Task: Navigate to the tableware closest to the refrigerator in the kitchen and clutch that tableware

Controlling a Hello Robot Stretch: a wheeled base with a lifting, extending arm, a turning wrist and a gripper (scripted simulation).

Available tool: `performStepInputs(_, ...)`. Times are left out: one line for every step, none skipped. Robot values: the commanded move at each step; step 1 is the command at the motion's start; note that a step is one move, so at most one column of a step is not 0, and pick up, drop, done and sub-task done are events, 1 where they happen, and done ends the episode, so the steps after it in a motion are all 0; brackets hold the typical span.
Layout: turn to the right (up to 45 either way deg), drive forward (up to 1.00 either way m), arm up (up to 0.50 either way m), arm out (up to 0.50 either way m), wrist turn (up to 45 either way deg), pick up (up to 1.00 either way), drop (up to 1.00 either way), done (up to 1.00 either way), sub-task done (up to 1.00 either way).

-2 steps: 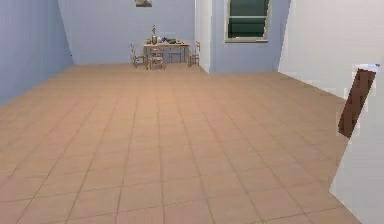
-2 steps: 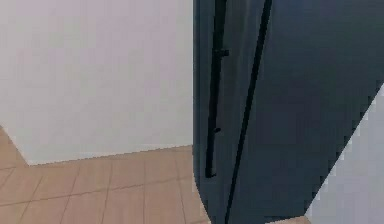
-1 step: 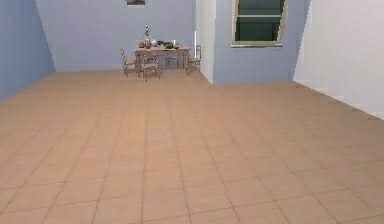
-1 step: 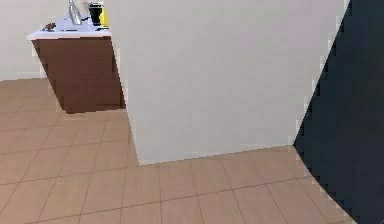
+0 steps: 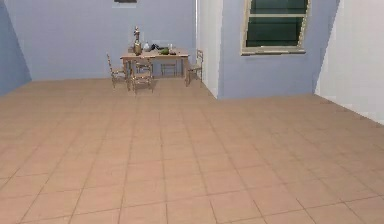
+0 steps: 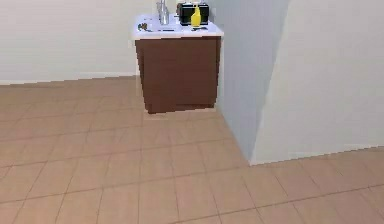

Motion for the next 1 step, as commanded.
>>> performStepInputs(0.0,1.00,0.00,0.00,0.0,0.00,0.00,0.00,0.00)
